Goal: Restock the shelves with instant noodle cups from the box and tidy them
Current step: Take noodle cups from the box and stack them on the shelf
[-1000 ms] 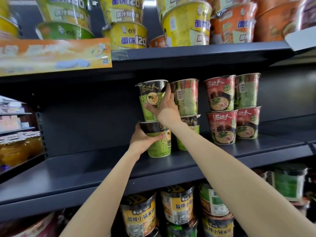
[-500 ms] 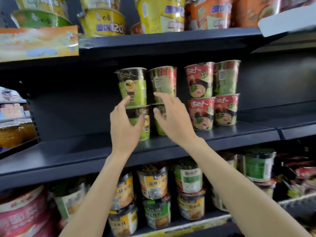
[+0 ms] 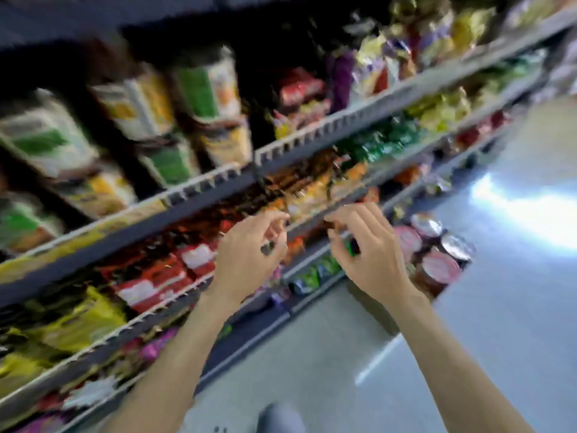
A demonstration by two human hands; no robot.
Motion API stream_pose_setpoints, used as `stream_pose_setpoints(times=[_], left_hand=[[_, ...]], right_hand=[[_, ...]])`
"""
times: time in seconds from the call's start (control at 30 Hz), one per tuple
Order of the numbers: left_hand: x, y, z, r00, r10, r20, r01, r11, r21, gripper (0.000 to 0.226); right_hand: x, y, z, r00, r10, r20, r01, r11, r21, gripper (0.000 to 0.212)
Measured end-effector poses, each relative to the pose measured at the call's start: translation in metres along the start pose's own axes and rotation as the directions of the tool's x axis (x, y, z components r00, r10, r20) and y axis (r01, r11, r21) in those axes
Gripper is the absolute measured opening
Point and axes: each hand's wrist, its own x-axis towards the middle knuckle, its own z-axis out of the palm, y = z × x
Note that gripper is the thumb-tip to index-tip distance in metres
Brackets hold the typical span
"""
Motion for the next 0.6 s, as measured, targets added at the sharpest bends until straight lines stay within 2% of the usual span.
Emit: stream_pose_setpoints(times=[0.03, 0.1, 0.17, 0.23, 0.3, 0.4, 0.5, 0.6], left_hand=[[-0.002, 0.001, 0.030, 0.991, -0.061, 0.120, 0.065, 0.998, -0.025, 0.028], [-0.002, -0.004, 0.090, 0.924, -0.168, 0.342, 0.187, 0.982, -0.024, 0.029], [0.002, -0.015, 0.146, 0.848, -0.233, 0.476, 0.246, 0.969, 0.035, 0.030], [0.014, -0.031, 0.201, 0.776, -0.266, 0.572, 0.272, 0.959, 0.078, 0.031], [0.030, -0.045, 0.257, 0.712, -0.276, 0.645, 0.285, 0.954, 0.093, 0.031], [0.057, -0.055, 0.336, 0.630, -0.260, 0.731, 0.277, 0.955, 0.101, 0.031], [0.082, -0.057, 0.408, 0.528, -0.258, 0.809, 0.354, 0.933, 0.066, 0.028], [0.097, -0.065, 0.484, 0.394, -0.276, 0.877, 0.504, 0.863, 0.046, 0.020]], right_hand=[[-0.026, 0.022, -0.003, 0.993, 0.095, 0.063, -0.093, 0.995, -0.042, 0.014], [-0.074, 0.065, -0.004, 0.940, 0.274, 0.202, -0.254, 0.960, -0.120, 0.025], [-0.113, 0.105, -0.006, 0.845, 0.417, 0.334, -0.373, 0.908, -0.191, 0.033], [-0.144, 0.146, -0.007, 0.703, 0.597, 0.388, -0.534, 0.802, -0.266, 0.032], [-0.171, 0.189, -0.007, 0.529, 0.747, 0.402, -0.678, 0.657, -0.330, 0.033], [-0.198, 0.253, 0.000, 0.302, 0.873, 0.382, -0.780, 0.457, -0.428, 0.034], [-0.213, 0.313, 0.015, 0.142, 0.934, 0.327, -0.851, 0.284, -0.443, 0.033], [-0.231, 0.373, 0.038, 0.034, 0.962, 0.270, -0.904, 0.145, -0.402, 0.036]])
